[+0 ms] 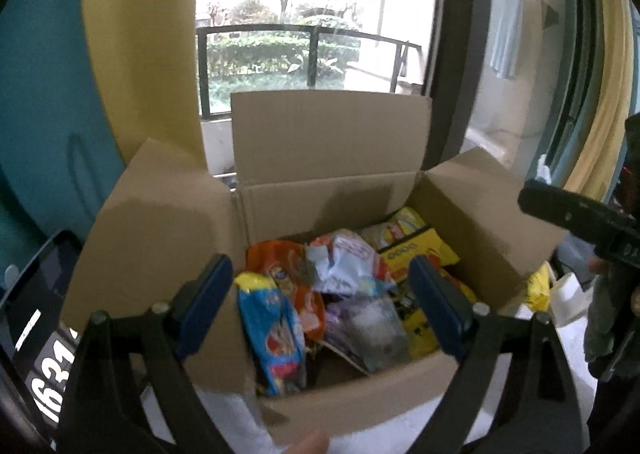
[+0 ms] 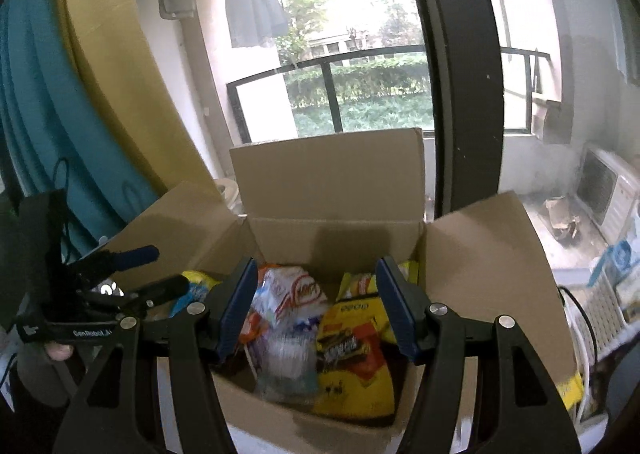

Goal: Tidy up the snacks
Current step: 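Withdraw both grippers from the box back to the table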

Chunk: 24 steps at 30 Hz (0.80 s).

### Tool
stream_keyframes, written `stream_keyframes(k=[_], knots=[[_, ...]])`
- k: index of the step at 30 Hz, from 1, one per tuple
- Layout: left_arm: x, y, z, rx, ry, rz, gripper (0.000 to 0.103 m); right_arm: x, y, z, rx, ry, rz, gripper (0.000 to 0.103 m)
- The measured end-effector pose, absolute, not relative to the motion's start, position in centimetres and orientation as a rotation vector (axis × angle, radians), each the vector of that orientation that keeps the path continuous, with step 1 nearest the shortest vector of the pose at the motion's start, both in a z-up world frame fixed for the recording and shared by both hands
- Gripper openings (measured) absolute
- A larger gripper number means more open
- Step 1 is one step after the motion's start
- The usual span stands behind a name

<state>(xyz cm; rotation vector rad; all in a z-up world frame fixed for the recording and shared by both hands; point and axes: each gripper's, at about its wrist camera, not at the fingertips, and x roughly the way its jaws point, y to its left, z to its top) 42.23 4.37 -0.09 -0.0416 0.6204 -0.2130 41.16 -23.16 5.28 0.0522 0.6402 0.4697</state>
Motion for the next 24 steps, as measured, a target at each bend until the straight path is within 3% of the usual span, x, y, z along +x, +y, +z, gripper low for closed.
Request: stream_keyframes(k=[12,24], knots=[[32.5,3.2,1.8,-0.05,0.57,-0.259,0.091,33.4,-24.4,6.9,0.035,0.636,0.48,0.065],[25.2,2.1,-0.1,-0.059,0.594,-0.288,0.091,25.6,-25.8,6.2,0.018,0.663,0.498,0.065]])
